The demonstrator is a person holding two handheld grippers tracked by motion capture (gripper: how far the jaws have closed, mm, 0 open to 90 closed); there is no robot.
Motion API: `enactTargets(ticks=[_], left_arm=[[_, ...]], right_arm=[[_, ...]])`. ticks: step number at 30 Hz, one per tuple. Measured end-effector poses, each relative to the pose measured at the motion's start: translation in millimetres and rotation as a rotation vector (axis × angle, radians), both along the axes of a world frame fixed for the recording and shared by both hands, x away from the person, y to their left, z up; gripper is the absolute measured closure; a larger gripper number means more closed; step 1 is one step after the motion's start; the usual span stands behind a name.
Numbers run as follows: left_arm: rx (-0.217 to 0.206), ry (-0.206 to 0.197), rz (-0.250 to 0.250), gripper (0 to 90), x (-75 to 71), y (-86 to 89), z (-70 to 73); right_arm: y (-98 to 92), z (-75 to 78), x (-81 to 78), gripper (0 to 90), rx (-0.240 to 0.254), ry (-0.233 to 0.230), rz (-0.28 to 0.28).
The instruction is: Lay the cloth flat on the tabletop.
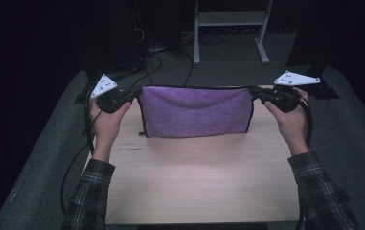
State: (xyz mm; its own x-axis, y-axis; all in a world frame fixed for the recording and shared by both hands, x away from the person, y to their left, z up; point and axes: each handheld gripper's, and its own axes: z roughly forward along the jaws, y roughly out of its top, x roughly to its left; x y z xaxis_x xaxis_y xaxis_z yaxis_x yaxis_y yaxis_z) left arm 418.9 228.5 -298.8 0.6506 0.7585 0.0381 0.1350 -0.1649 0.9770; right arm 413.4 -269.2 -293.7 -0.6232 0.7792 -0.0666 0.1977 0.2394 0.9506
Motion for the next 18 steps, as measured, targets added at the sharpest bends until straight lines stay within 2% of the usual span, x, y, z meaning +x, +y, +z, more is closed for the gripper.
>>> enactTargets(ticks=[7,18], left_arm=[[0.008,0.04,-0.02,85.7,-14.0,5.0,-18.2],[0.014,0.132,-0.05,85.6,-33.1,5.1,-45.9]], right_arm=[[-1.3,-17.8,-17.5,85.4,-0.011,0.024,0.032],[-6.2,-49.0,-31.9,85.4,-0.018,0.091,0.059]])
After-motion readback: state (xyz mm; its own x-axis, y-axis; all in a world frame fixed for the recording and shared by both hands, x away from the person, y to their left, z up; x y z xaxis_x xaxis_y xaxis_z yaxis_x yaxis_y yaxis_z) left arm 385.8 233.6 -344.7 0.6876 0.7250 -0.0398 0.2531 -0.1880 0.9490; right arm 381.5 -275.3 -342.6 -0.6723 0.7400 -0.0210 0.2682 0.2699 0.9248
